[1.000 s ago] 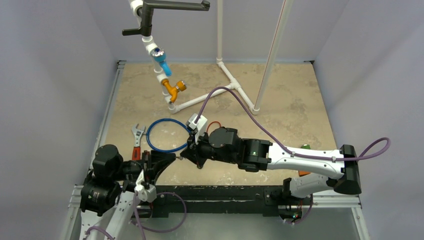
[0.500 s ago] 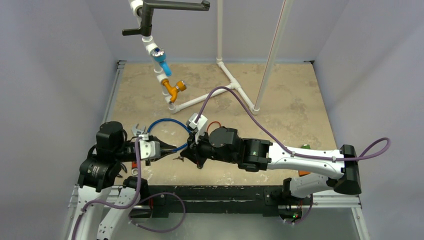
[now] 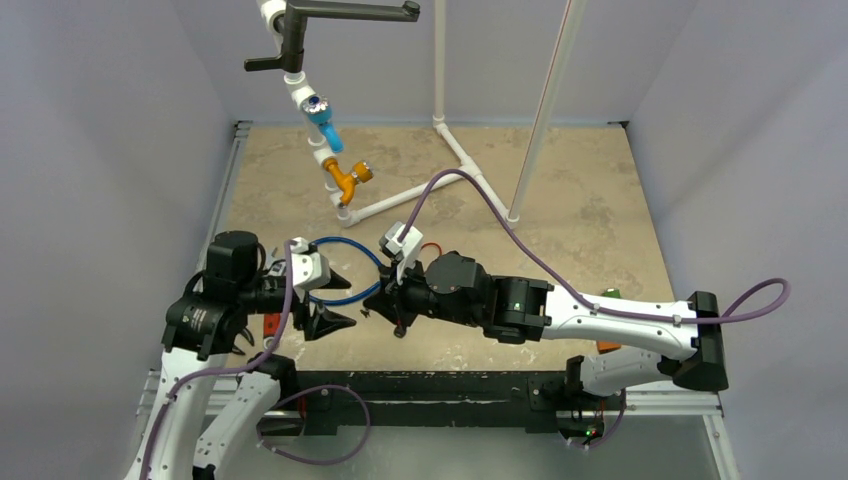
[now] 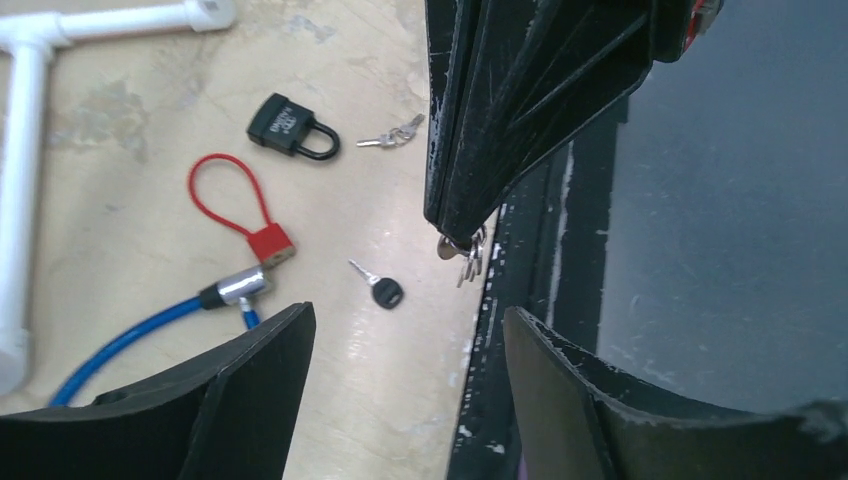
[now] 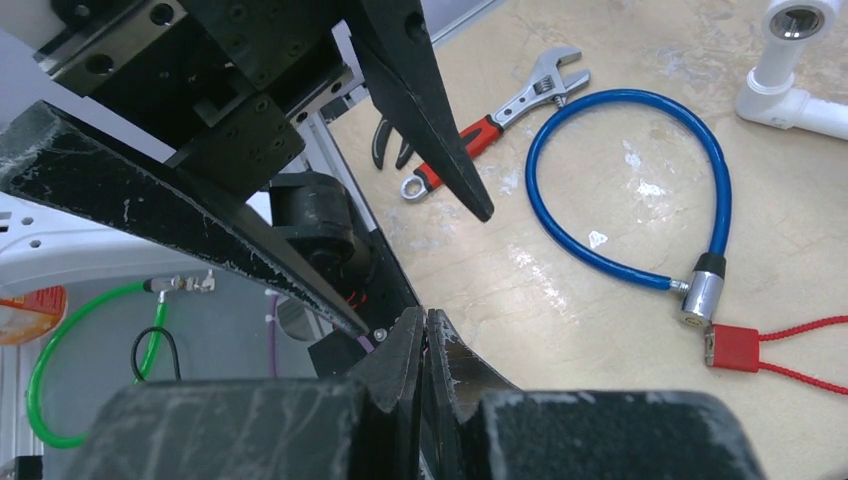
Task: Unlock with the key
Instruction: Pick up the key from the center of the board.
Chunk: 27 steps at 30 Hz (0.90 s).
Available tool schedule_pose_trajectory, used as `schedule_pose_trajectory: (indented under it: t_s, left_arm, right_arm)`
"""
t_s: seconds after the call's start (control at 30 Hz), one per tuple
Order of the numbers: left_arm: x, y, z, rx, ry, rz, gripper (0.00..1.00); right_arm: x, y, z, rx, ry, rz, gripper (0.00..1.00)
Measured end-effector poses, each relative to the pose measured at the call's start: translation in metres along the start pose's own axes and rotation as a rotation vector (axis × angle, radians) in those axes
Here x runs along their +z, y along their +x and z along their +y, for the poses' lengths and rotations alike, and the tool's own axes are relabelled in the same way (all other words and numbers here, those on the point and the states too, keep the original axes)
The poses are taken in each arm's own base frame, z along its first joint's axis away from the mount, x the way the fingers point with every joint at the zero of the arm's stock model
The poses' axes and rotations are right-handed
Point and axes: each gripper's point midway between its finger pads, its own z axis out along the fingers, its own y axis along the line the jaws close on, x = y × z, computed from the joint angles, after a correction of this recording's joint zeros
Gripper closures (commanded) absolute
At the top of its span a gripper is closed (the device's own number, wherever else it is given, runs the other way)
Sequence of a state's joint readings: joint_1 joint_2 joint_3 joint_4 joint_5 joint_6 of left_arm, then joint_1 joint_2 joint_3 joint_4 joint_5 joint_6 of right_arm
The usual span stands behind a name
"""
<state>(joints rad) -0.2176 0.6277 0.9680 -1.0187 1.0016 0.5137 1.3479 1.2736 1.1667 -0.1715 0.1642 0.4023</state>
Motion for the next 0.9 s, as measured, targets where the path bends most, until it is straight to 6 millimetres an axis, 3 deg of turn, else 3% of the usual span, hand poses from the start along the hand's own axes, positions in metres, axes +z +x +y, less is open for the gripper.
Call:
schedule_pose_trajectory:
  t_s: [0.17,0.33,0.43,0.57,0.9]
  left_arm:
    - [0.008,0.012,-0.008,-0.104,0.047,-0.018,0.23]
    - [0.014,0.018,-0.008,-0.119,0.045,-0.060,0.25]
    - [0.016,0.010,-0.004,-0.107,0.049,-0.085,0.38]
    - [0.018,0.003,-0.005,-0.101,0.073,-0.108,0.76]
    - [0.018,0.002,-0.022,-0.080,0.137,-0.103,0.98]
  right_arm:
    - [0.000,0.000,0.000,0.000,0.001,-0.001,1.00]
    - [0.000,-0.002,0.001,0.004,-0.006,-0.008,1.00]
    - [0.001,-0.005,0.004,0.010,-0.015,-0.018,1.00]
    - [0.001,-0.008,0.006,0.023,-0.025,-0.030,1.00]
    - [0.002,-0.018,0.013,0.057,-0.049,-0.068,1.00]
